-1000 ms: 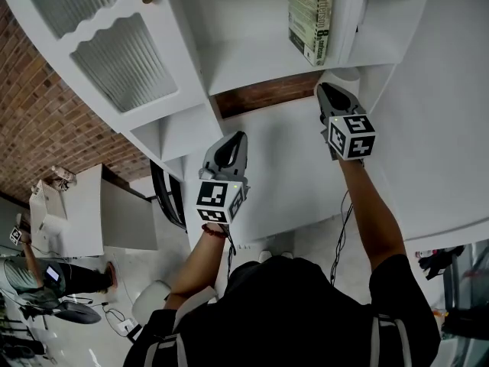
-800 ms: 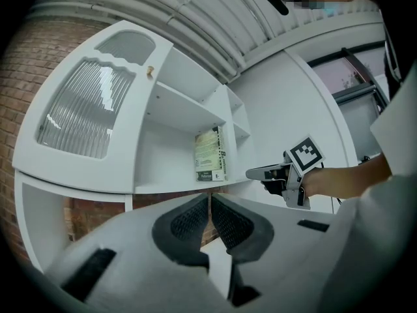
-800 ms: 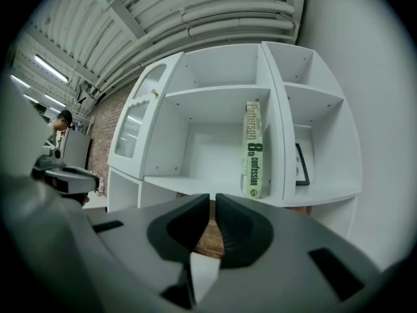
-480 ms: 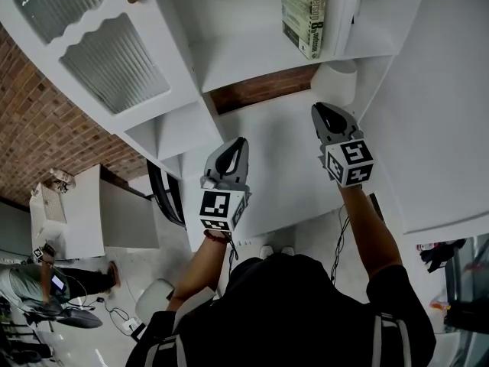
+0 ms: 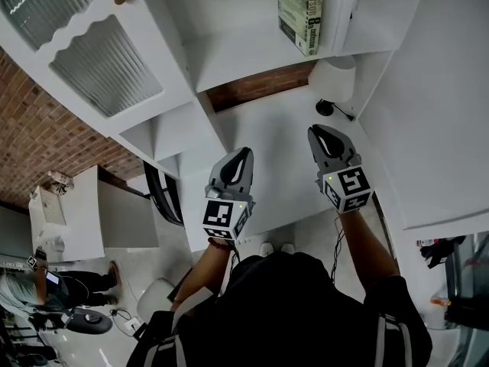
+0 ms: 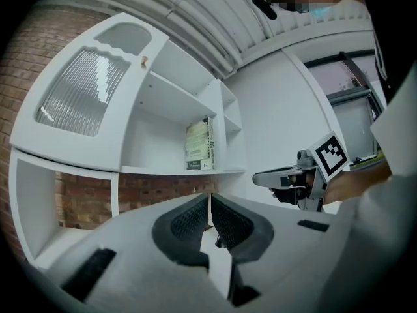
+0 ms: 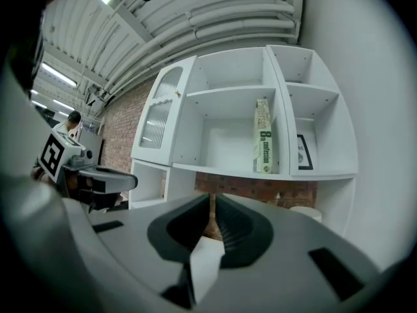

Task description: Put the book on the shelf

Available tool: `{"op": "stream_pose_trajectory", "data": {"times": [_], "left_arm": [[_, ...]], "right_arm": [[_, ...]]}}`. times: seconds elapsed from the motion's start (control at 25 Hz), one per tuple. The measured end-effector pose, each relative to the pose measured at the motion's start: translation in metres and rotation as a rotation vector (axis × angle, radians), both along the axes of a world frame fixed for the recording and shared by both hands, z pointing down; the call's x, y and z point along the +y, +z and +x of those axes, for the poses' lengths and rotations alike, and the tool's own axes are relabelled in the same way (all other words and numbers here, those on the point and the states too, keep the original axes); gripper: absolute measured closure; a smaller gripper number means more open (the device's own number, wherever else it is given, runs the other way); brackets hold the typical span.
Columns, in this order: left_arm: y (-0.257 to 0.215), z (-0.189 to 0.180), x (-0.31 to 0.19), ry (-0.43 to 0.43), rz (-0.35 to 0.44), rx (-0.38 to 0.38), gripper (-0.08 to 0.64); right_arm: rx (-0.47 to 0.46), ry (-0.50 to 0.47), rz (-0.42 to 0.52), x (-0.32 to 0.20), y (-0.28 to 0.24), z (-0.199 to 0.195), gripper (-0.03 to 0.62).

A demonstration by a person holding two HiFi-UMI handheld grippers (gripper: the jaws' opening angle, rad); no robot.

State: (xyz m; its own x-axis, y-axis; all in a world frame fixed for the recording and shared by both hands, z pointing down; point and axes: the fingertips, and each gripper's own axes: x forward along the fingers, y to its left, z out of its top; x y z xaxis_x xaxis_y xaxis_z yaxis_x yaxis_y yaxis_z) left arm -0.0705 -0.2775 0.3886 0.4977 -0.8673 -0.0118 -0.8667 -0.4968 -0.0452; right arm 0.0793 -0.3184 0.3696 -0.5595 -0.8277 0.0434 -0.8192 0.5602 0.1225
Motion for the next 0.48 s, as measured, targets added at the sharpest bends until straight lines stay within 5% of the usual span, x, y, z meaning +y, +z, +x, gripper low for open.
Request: {"op": "stream_pose_trajectory", "data": {"times": [0.16, 0.48], "left_arm": [[0.002, 0.003, 0.000, 0.001, 0.038, -0.005, 0.531], [0.019, 0.007, 0.010, 0.002, -0.025, 0.003, 0.532]], "right_arm": [[0.033, -0.025, 0.007, 0.013, 0.009, -0.002, 0.543], [0.022, -0.051, -0.017, 0.040, 0.030, -0.009, 0.543]]}}
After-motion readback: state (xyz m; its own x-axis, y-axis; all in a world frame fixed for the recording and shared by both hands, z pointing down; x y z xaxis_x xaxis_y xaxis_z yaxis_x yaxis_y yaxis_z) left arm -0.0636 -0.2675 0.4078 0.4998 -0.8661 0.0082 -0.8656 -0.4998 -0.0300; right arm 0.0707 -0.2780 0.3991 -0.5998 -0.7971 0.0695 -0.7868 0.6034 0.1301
